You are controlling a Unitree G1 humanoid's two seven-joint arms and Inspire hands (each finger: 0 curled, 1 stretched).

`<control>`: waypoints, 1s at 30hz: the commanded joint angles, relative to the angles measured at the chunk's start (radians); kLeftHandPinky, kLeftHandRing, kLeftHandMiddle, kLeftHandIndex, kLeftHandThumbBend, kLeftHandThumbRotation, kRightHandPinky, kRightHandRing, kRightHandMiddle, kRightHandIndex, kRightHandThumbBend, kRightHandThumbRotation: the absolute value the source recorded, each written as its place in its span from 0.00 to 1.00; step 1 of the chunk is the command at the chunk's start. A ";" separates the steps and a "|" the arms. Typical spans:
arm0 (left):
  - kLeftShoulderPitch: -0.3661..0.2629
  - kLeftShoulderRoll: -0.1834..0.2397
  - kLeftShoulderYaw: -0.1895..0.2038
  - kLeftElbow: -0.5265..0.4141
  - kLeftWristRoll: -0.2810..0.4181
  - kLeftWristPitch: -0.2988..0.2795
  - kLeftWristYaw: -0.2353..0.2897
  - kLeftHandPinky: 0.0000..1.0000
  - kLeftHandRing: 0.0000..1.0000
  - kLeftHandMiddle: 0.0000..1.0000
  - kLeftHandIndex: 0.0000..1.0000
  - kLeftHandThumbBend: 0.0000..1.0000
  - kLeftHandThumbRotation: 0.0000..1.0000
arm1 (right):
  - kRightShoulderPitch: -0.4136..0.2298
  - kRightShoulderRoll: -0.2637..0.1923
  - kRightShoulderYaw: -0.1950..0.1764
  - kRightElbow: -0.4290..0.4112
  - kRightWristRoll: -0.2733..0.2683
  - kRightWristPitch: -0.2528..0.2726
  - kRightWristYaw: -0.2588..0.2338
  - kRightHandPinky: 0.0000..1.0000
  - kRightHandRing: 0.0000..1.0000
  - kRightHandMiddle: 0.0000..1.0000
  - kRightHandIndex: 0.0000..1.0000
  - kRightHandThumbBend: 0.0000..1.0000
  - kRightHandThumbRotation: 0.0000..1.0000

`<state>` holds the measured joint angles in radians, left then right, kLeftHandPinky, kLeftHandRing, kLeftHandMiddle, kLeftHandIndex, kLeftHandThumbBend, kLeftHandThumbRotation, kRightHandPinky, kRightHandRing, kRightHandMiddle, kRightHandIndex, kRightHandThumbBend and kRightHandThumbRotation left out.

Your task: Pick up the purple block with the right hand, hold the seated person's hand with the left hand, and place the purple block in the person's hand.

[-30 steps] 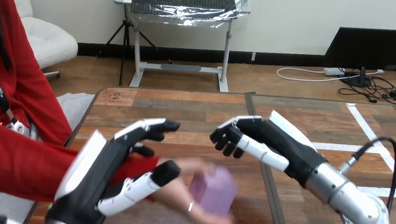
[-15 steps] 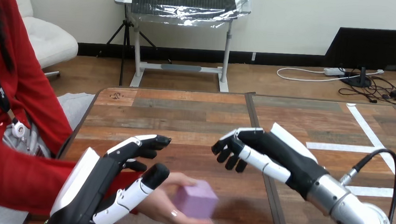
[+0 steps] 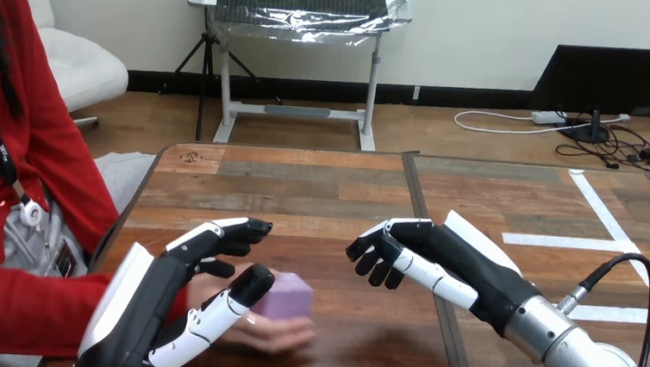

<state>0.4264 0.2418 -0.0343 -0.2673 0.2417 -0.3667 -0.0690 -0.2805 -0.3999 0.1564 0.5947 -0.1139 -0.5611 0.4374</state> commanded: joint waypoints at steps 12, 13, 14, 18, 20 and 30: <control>-0.023 -0.045 0.001 0.018 -0.039 -0.073 0.028 0.68 0.75 0.76 0.74 0.68 0.90 | 0.006 0.009 -0.047 -0.084 0.060 -0.025 -0.007 0.52 0.57 0.62 0.65 0.60 1.00; -0.022 -0.046 0.001 0.019 -0.045 -0.078 0.027 0.67 0.75 0.76 0.74 0.67 0.90 | 0.010 0.011 -0.048 -0.089 0.066 -0.018 -0.006 0.52 0.57 0.62 0.65 0.61 1.00; -0.021 -0.047 0.002 0.020 -0.050 -0.081 0.026 0.67 0.75 0.76 0.74 0.67 0.90 | 0.013 0.012 -0.048 -0.093 0.070 -0.013 -0.005 0.52 0.57 0.62 0.65 0.61 1.00; -0.019 -0.048 0.000 0.026 -0.073 -0.104 0.019 0.66 0.74 0.76 0.73 0.65 0.90 | 0.030 0.016 -0.051 -0.114 0.081 -0.001 -0.008 0.51 0.57 0.62 0.65 0.62 1.00; -0.019 -0.049 -0.001 0.029 -0.079 -0.112 0.017 0.65 0.74 0.75 0.73 0.64 0.90 | 0.037 0.019 -0.053 -0.123 0.088 0.008 -0.009 0.51 0.58 0.62 0.65 0.63 1.00; -0.010 -0.063 -0.005 0.035 -0.121 -0.152 0.010 0.63 0.72 0.74 0.72 0.61 0.90 | 0.071 0.040 -0.060 -0.131 0.137 -0.005 -0.010 0.49 0.58 0.62 0.65 0.62 0.99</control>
<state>0.4392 0.1908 -0.0342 -0.2346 0.1518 -0.4764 -0.0547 -0.1962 -0.3872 0.1391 0.5070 -0.0176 -0.5576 0.4374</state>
